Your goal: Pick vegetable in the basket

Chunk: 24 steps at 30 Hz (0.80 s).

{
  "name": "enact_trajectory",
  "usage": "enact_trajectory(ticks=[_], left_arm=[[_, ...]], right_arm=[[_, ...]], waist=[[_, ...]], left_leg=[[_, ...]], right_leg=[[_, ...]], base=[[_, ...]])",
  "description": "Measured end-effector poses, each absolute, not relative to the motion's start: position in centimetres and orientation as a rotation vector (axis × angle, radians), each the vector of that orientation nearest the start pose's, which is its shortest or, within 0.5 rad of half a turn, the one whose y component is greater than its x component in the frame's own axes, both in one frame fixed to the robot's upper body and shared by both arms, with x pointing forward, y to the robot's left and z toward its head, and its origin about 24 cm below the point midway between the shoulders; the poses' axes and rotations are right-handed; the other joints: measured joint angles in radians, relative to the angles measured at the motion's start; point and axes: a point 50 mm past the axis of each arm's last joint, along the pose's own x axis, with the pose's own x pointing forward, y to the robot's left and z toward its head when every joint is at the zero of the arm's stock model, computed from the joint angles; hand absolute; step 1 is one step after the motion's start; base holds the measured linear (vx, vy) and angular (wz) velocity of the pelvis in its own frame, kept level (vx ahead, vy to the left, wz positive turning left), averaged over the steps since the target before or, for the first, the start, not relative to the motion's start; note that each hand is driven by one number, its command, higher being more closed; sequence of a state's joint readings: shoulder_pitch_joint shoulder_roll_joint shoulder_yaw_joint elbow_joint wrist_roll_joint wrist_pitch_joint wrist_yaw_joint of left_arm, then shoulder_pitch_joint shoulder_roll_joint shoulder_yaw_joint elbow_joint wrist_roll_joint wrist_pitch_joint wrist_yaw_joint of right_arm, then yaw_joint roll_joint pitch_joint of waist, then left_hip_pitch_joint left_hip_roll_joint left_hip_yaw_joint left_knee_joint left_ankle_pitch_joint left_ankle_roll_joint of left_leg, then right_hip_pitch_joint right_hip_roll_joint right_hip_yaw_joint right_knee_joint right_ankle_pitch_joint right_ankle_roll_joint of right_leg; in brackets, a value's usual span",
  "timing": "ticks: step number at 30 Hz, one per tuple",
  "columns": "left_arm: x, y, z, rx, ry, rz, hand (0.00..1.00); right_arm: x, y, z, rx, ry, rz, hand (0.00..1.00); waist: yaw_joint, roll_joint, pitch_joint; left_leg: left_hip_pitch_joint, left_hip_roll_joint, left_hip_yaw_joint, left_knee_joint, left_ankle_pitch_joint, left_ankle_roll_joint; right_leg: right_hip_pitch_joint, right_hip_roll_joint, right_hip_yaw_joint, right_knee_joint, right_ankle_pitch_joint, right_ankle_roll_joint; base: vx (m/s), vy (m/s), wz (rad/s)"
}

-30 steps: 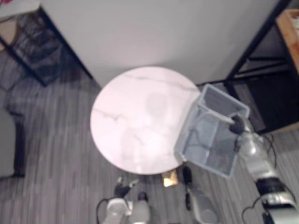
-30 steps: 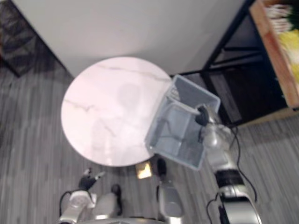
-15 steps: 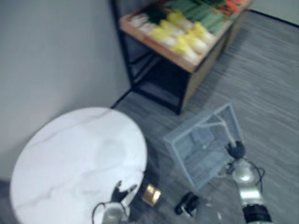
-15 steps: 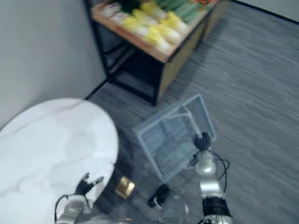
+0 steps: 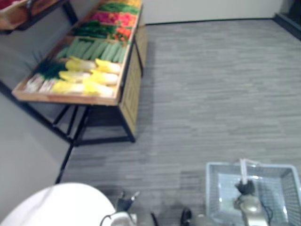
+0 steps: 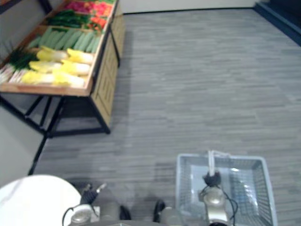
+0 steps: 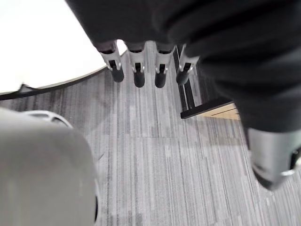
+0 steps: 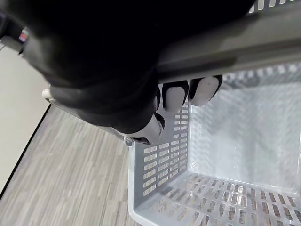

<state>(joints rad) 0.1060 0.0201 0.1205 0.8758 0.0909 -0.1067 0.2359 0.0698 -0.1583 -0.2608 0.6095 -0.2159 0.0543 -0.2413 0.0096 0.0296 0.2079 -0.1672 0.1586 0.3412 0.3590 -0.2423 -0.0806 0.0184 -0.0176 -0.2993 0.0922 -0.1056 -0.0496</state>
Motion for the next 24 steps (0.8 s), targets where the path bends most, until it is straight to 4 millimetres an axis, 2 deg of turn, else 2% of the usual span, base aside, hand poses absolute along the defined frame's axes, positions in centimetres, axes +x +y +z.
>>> enact_trajectory(ticks=[1, 2, 3, 4, 5, 6, 7, 8, 9, 10, 11, 12, 13, 14, 15, 16, 17, 18, 19, 20, 21, 22, 23, 24], left_arm=[[12.6, 19.0, -14.0, 0.145, 0.866, 0.328, 0.0], [12.8, 18.9, -13.9, 0.14, 0.861, 0.329, 0.0], [12.8, 18.8, -13.9, 0.139, 0.861, 0.328, 0.0], [12.8, 18.8, -14.0, 0.137, 0.865, 0.328, 0.0], [12.8, 18.8, -14.0, 0.136, 0.864, 0.33, 0.0], [12.8, 18.9, -14.0, 0.133, 0.864, 0.333, 0.0], [12.7, 19.0, -14.0, 0.133, 0.866, 0.338, 0.0], [12.6, 19.4, -14.0, 0.138, 0.87, 0.345, 0.0], [12.6, 19.6, -14.0, 0.145, 0.875, 0.345, 0.0], [12.4, 19.9, -14.0, 0.158, 0.881, 0.345, 0.0], [12.3, 20.1, -14.1, 0.171, 0.887, 0.339, 0.0], [12.2, 20.4, -14.1, 0.196, 0.897, 0.326, 0.0], [12.1, 20.8, -14.1, 0.22, 0.901, 0.319, 0.0], [12.1, 20.8, -14.0, 0.221, 0.901, 0.317, 0.0], [12.3, 21.3, -13.9, 0.235, 0.896, 0.323, 0.0], [12.4, 21.5, -13.8, 0.24, 0.892, 0.325, 0.0], [12.5, 21.5, -13.8, 0.24, 0.89, 0.327, 0.0], [12.5, 21.5, -13.8, 0.24, 0.891, 0.326, 0.0], [12.7, 21.5, -13.7, 0.242, 0.884, 0.324, 0.0], [13.2, 21.7, -13.5, 0.249, 0.871, 0.325, 0.0], [13.4, 21.8, -13.4, 0.254, 0.864, 0.323, 0.0], [13.4, 22.0, -13.4, 0.268, 0.861, 0.323, 0.0], [13.2, 22.4, -13.4, 0.283, 0.868, 0.325, 0.0], [12.8, 21.7, -13.9, 0.276, 0.895, 0.308, 0.0]], right_arm=[[16.3, -26.9, -9.2, -0.367, 0.733, -0.491, 1.0], [15.8, -27.0, -9.6, -0.369, 0.76, -0.492, 1.0], [15.6, -27.1, -9.8, -0.37, 0.768, -0.492, 1.0], [15.5, -27.0, -9.9, -0.369, 0.773, -0.488, 1.0], [15.3, -26.9, -10.1, -0.365, 0.785, -0.485, 1.0], [15.0, -26.8, -10.4, -0.361, 0.802, -0.483, 1.0], [14.7, -26.8, -10.6, -0.354, 0.815, -0.488, 1.0], [14.2, -26.9, -11.0, -0.328, 0.838, -0.512, 1.0], [14.1, -26.8, -11.1, -0.32, 0.843, -0.517, 1.0], [13.8, -26.5, -11.3, -0.314, 0.853, -0.51, 1.0], [13.5, -26.2, -11.5, -0.307, 0.862, -0.51, 1.0], [12.9, -25.8, -11.8, -0.292, 0.879, -0.512, 1.0], [12.8, -25.5, -12.0, -0.268, 0.882, -0.518, 1.0], [12.9, -25.5, -12.0, -0.266, 0.881, -0.519, 1.0], [13.3, -25.5, -11.7, -0.255, 0.863, -0.527, 1.0], [13.5, -25.6, -11.6, -0.246, 0.854, -0.537, 1.0], [14.0, -25.9, -11.4, -0.234, 0.839, -0.55, 1.0], [14.2, -26.0, -11.2, -0.232, 0.832, -0.555, 1.0], [14.4, -26.1, -11.1, -0.219, 0.823, -0.563, 1.0], [14.3, -25.9, -11.2, -0.206, 0.824, -0.563, 1.0], [14.3, -25.9, -11.3, -0.204, 0.826, -0.563, 1.0], [14.1, -25.8, -11.3, -0.202, 0.829, -0.564, 1.0], [14.0, -25.9, -11.4, -0.204, 0.833, -0.564, 1.0], [14.1, -26.3, -11.3, -0.21, 0.835, -0.574, 1.0]], waist=[[0.004, 0.003, 0.0], [0.023, 0.003, -0.001], [0.029, 0.005, -0.004], [0.032, 0.007, -0.007], [0.032, 0.006, -0.014], [0.032, -0.014, -0.019], [0.031, -0.025, -0.026], [0.033, -0.05, -0.033], [0.03, -0.06, -0.029], [0.02, -0.073, -0.023], [0.018, -0.08, -0.023], [0.015, -0.091, -0.018], [0.001, -0.089, -0.017], [-0.001, -0.089, -0.018], [-0.016, -0.092, -0.018], [-0.02, -0.09, -0.016], [-0.034, -0.074, -0.004], [-0.038, -0.064, 0.001], [-0.039, -0.049, 0.008], [-0.041, -0.053, 0.007], [-0.043, -0.059, 0.005], [-0.047, -0.086, -0.003], [-0.05, -0.092, -0.002], [-0.055, -0.047, 0.007]], left_leg=[[-0.006, -0.014, -0.002, -0.101, 0.061, -0.005], [-0.002, -0.024, -0.004, -0.152, 0.127, -0.003], [0.001, -0.027, -0.007, -0.156, 0.152, -0.003], [0.005, -0.032, -0.019, -0.155, 0.18, 0.024], [0.012, -0.052, -0.022, -0.151, 0.177, 0.06], [0.016, -0.08, -0.026, -0.148, 0.15, 0.097], [0.023, -0.096, -0.027, -0.151, 0.134, 0.11], [0.054, -0.131, -0.026, -0.171, 0.111, 0.119], [0.088, -0.147, -0.029, -0.181, 0.096, 0.125], [0.149, -0.168, -0.045, -0.192, 0.08, 0.126], [0.185, -0.174, -0.053, -0.196, 0.07, 0.136], [0.254, -0.175, -0.076, -0.2, 0.045, 0.138], [0.302, -0.168, -0.102, -0.21, 0.024, 0.135], [0.306, -0.166, -0.106, -0.213, 0.022, 0.135], [0.35, -0.148, -0.138, -0.239, 0.01, 0.122], [0.366, -0.135, -0.156, -0.253, 0.008, 0.118], [0.385, -0.099, -0.168, -0.256, 0.008, 0.117], [0.396, -0.078, -0.168, -0.255, 0.008, 0.117], [0.41, -0.045, -0.168, -0.252, 0.01, 0.113], [0.427, -0.024, -0.165, -0.253, 0.013, 0.075], [0.437, -0.021, -0.164, -0.256, 0.008, 0.053], [0.472, -0.029, -0.164, -0.268, -0.016, 0.003], [0.496, -0.029, -0.167, -0.276, -0.034, -0.025], [0.541, 0.013, -0.167, -0.285, -0.046, -0.049]], right_leg=[[0.023, 0.001, 0.018, -0.023, 0.004, 0.015], [0.042, 0.002, 0.041, -0.044, 0.004, 0.028], [0.053, 0.004, 0.054, -0.054, 0.005, 0.038], [0.066, 0.005, 0.069, -0.064, 0.001, 0.055], [0.075, -0.009, 0.079, -0.059, -0.014, 0.08], [0.062, -0.038, 0.081, -0.016, -0.053, 0.109], [0.046, -0.058, 0.081, 0.031, -0.079, 0.132], [0.0, -0.099, 0.093, 0.19, -0.128, 0.165], [-0.06, -0.132, 0.121, 0.37, -0.144, 0.191], [-0.128, -0.166, 0.157, 0.61, -0.105, 0.247], [-0.151, -0.181, 0.17, 0.708, -0.066, 0.264], [-0.178, -0.201, 0.174, 0.856, -0.059, 0.261], [-0.209, -0.217, 0.144, 0.933, -0.082, 0.218], [-0.213, -0.219, 0.137, 0.938, -0.086, 0.211], [-0.268, -0.232, 0.084, 0.915, -0.109, 0.176], [-0.301, -0.229, 0.058, 0.869, -0.119, 0.16], [-0.32, -0.206, 0.028, 0.756, -0.135, 0.131], [-0.324, -0.187, 0.014, 0.674, -0.133, 0.126], [-0.331, -0.152, -0.002, 0.476, -0.109, 0.132], [-0.328, -0.135, 0.009, 0.195, 0.001, 0.123], [-0.327, -0.137, 0.019, 0.098, 0.053, 0.131], [-0.323, -0.15, 0.057, -0.028, 0.1, 0.136], [-0.324, -0.162, 0.069, -0.03, 0.154, 0.131], [-0.339, -0.129, 0.069, 0.066, 0.254, 0.105]], base=[[0.22, 0.166, -0.66], [0.24, 0.168, -0.69], [0.3, 0.197, -0.6], [0.33, 0.216, -0.38], [0.42, 0.264, -0.17], [0.34, 0.216, 0.02], [0.39, 0.195, 0.19], [0.32, 0.143, 0.22], [0.39, 0.174, 0.35], [0.29, 0.135, 0.41], [0.49, 0.124, 0.57], [0.44, 0.049, 0.64], [0.54, -0.001, 0.54], [0.45, -0.058, 0.61], [0.47, -0.081, 0.54], [0.49, -0.135, 0.72], [0.41, -0.15, 0.46], [0.59, -0.278, 0.4], [0.6, -0.32, 0.42], [0.61, -0.339, 0.45], [0.7, -0.425, 0.52], [0.49, -0.308, 0.37], [0.64, -0.405, 0.32], [0.48, -0.33, 0.17]])
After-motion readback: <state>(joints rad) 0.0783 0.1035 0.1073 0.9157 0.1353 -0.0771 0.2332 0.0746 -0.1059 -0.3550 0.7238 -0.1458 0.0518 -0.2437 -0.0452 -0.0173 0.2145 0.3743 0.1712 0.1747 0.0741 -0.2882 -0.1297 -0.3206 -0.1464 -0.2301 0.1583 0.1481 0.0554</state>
